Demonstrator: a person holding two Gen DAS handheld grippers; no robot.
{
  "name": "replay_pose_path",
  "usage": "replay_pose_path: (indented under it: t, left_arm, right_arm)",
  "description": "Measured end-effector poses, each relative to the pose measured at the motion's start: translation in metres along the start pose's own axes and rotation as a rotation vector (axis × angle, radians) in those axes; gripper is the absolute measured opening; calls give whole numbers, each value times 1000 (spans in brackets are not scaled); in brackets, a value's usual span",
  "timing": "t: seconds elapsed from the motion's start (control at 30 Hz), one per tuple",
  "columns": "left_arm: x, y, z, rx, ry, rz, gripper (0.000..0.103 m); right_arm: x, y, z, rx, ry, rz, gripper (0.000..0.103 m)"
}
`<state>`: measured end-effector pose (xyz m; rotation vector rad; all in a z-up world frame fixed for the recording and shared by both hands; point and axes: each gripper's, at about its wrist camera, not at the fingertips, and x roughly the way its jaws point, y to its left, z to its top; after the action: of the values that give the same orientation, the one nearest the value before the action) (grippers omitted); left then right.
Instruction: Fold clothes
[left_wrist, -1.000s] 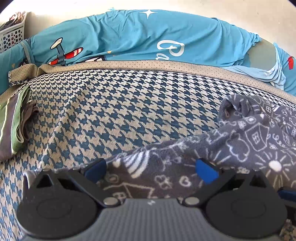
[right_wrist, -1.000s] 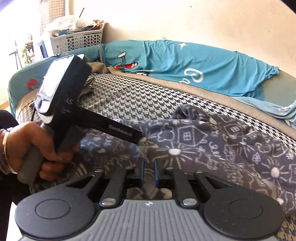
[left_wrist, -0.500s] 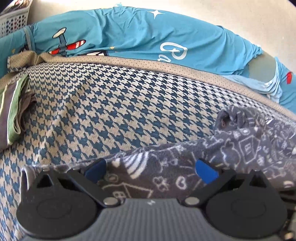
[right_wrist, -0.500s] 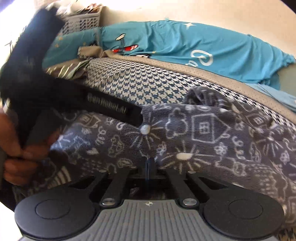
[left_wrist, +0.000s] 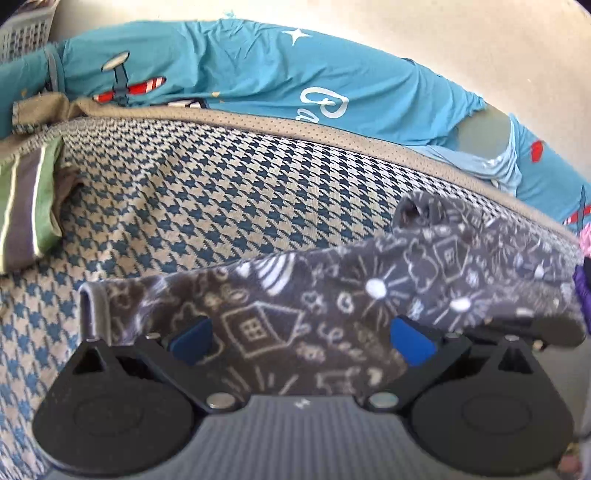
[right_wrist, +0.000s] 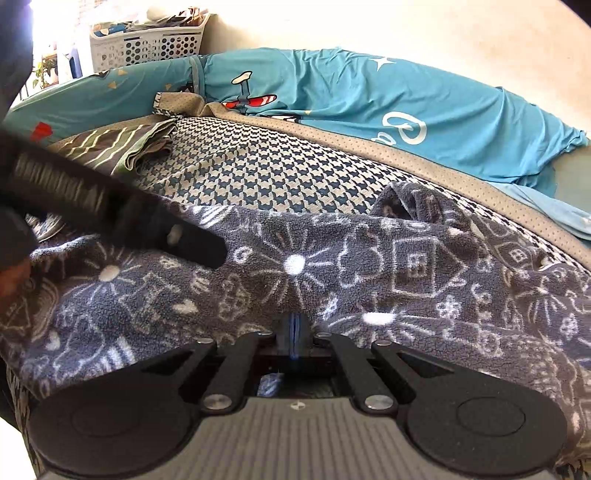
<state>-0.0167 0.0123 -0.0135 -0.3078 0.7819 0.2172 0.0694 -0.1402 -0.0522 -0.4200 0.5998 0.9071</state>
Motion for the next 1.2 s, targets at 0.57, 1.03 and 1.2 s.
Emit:
replay_pose_path:
  t: [0.57,1.03,1.2]
  left_arm:
    - [5,-10,-21,80,-31,47,103]
    - [2,-5,-20,63,-26,20,103]
    - [-3,-1,-21,56,-25,-1,103]
  right_arm:
    - [-43,15,-9,-19,-51,-35,2]
    - [-66,11,-34,59,-50,-17,2]
    - [-50,12,-43,90,-23,-17,1]
